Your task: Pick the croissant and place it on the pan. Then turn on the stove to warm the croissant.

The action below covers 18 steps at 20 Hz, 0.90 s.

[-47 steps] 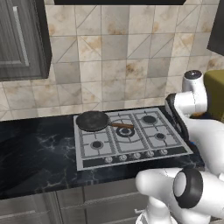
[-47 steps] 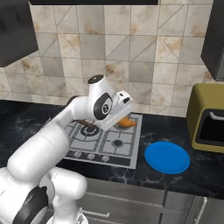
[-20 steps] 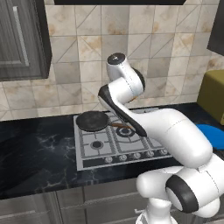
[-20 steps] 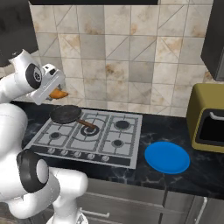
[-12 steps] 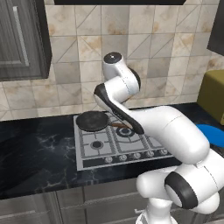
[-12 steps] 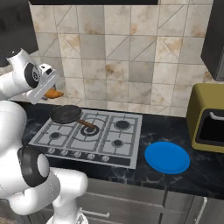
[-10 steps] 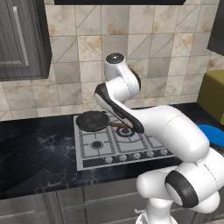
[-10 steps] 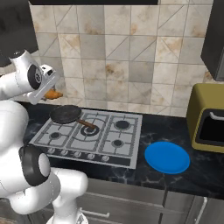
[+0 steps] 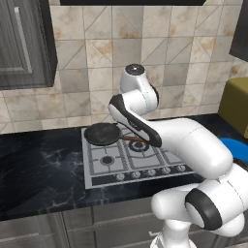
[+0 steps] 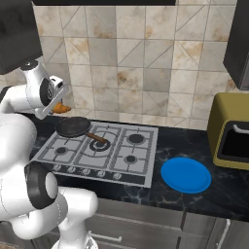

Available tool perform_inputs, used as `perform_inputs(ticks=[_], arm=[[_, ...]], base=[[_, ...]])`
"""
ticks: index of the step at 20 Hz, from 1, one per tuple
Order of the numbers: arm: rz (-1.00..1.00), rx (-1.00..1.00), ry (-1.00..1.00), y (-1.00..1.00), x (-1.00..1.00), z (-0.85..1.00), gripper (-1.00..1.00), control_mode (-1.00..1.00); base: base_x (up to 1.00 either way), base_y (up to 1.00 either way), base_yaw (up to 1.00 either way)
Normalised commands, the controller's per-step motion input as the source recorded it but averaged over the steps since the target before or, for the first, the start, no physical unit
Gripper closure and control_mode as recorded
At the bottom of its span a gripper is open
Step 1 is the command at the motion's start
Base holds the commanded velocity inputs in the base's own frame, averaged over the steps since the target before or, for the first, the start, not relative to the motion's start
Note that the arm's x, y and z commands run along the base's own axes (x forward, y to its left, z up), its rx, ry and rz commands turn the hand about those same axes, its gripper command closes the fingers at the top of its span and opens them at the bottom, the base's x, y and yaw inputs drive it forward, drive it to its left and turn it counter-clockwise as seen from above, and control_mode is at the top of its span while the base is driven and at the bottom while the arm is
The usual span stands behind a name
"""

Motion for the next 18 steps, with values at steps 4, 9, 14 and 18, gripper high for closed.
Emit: perform_inputs(ticks=[4,9,14,18], arm=[[0.00,0.00,0.01,0.13,0.43,-0.43,1.00,-1.00],[0.00,0.00,0.01,0.07,0.23,-0.15,1.00,-1.00],[0.01,-0.02,0.00,0.09,0.35,-0.33,1.00,-1.00],[0.02,0.00,0.00,0.17,0.71,-0.59,1.00,-1.00]], base=[[0.00,0.00,0.00],[0.00,0.00,0.00],[0.00,0.00,0.00],[0.00,0.00,0.00]])
